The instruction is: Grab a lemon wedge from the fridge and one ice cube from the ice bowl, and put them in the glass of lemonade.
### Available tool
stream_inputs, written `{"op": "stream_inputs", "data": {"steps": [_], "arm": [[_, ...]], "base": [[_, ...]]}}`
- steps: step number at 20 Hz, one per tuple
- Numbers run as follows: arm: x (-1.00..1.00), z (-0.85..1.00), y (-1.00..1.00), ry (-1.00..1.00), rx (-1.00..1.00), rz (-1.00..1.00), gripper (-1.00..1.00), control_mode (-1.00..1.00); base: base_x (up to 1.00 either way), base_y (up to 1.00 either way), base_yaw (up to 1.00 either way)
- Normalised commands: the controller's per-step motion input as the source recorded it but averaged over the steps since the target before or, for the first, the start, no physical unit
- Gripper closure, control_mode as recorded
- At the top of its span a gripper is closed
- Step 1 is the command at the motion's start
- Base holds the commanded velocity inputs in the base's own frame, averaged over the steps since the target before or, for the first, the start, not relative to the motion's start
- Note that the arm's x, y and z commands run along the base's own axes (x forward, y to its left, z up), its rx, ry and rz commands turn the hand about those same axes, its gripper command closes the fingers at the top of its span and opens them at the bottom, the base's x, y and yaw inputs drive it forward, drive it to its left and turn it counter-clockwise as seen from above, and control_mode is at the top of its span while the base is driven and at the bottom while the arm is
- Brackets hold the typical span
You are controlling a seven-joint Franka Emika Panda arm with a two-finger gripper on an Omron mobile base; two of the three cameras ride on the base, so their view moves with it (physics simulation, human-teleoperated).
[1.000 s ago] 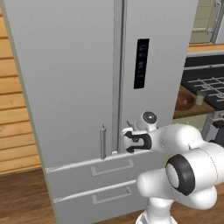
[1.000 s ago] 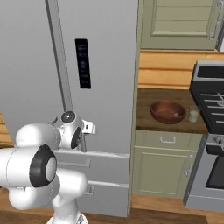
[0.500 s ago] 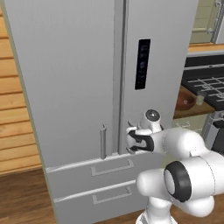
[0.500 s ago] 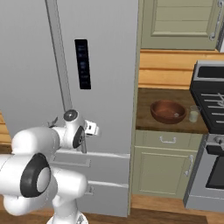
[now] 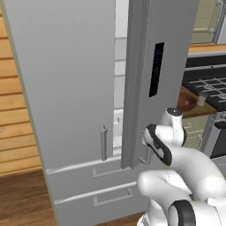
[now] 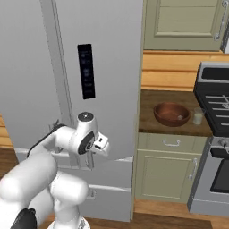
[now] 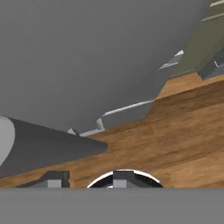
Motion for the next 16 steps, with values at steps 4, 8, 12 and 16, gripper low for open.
{"op": "stream_inputs", "data": {"steps": [4, 8, 12, 16], "arm": [[-1.0, 0.0, -1.0, -0.12, 0.11, -0.13, 1.0, -1.0], [-0.99, 0.02, -0.54, -0.11, 0.05, -0.04, 1.0, -1.0], [-0.94, 0.23, 0.0, 0.0, 0.0, 0.0, -1.0, -1.0], [-1.0, 0.94, 0.02, -0.13, -0.01, 0.03, -1.0, -1.0]], "base": [[0.0, 0.0, 0.0], [0.0, 0.0, 0.0], [0.0, 0.0, 0.0], [0.0, 0.0, 0.0]]}}
